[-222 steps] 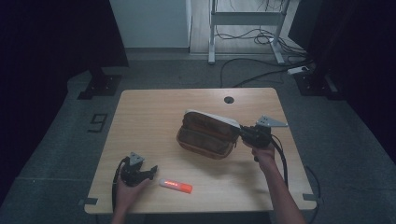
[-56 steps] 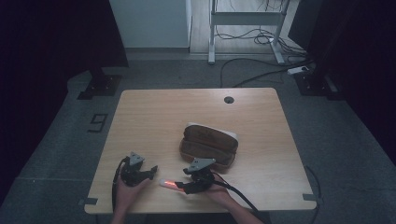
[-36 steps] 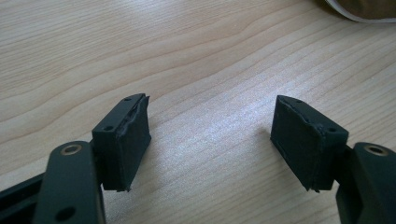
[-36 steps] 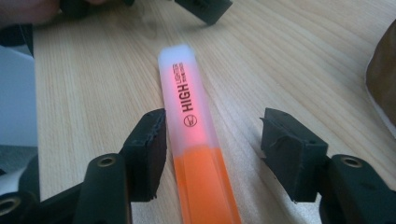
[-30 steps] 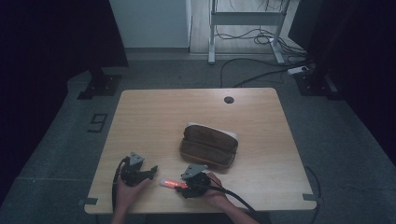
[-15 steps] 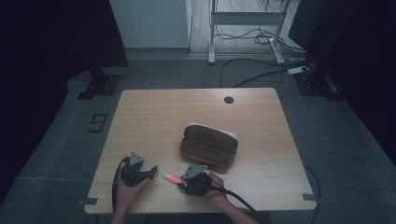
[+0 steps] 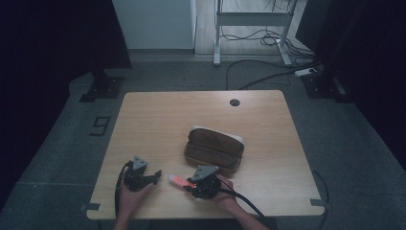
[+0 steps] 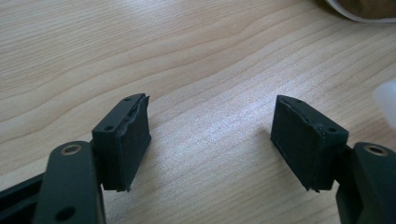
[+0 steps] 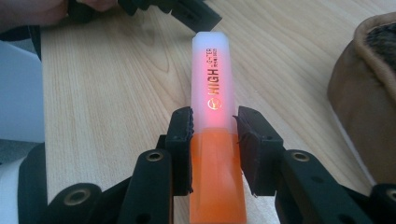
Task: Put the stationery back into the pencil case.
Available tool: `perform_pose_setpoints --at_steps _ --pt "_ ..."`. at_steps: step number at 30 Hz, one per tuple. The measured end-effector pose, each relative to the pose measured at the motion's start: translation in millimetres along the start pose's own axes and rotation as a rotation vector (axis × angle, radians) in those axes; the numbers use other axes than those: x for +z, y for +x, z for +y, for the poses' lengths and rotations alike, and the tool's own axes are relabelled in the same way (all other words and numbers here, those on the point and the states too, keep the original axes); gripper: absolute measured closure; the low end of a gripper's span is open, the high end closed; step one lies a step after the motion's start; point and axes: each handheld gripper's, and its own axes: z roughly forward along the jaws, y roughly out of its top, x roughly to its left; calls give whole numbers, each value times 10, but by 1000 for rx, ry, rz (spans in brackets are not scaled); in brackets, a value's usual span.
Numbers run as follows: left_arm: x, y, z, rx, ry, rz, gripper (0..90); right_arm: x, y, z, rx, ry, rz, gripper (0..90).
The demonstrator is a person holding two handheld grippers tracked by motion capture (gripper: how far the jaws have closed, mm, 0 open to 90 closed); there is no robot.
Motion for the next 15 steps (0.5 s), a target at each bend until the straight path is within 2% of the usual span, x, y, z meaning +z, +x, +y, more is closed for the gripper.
perform_pose_setpoints --at_steps 15 --pt "1 -2 0 1 0 1 278 -259 -120 80 26 -83 -13 657"
